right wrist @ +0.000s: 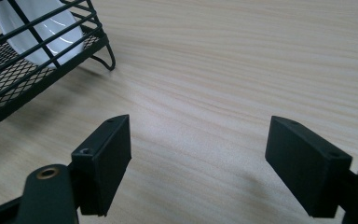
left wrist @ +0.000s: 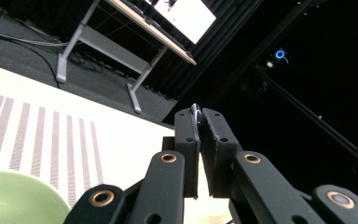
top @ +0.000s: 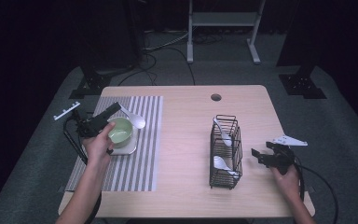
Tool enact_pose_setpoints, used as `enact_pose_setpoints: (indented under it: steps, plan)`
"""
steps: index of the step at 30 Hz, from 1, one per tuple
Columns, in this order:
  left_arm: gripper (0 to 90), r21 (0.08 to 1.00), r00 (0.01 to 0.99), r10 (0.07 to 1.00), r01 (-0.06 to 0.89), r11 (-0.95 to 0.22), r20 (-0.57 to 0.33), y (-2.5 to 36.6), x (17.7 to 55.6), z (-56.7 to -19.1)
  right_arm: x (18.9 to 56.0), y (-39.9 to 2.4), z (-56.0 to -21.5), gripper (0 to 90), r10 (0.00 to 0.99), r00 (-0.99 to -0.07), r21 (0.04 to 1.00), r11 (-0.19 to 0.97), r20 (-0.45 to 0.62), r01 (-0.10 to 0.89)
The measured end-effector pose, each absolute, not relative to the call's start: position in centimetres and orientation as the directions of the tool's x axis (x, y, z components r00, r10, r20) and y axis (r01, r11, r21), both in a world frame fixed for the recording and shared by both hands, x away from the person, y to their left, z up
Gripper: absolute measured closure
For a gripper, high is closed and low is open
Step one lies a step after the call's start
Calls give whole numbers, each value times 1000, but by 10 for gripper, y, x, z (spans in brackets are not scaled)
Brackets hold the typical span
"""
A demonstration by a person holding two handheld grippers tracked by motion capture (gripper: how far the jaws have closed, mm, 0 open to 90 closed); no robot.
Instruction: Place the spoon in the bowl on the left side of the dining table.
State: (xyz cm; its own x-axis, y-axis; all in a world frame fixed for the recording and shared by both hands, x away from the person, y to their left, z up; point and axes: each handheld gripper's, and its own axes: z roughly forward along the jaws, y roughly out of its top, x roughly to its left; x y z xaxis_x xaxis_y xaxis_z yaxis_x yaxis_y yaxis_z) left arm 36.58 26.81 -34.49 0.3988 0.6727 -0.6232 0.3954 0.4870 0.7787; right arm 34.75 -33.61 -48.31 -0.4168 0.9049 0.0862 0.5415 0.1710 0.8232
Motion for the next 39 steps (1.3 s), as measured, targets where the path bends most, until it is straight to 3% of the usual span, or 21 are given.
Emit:
enact_pose_setpoints:
  steps: [39]
  plan:
    - [854, 762, 303, 706, 367, 534, -640, 309, 371, -357, 348, -335, -483, 211, 907, -415, 820, 181, 74, 543]
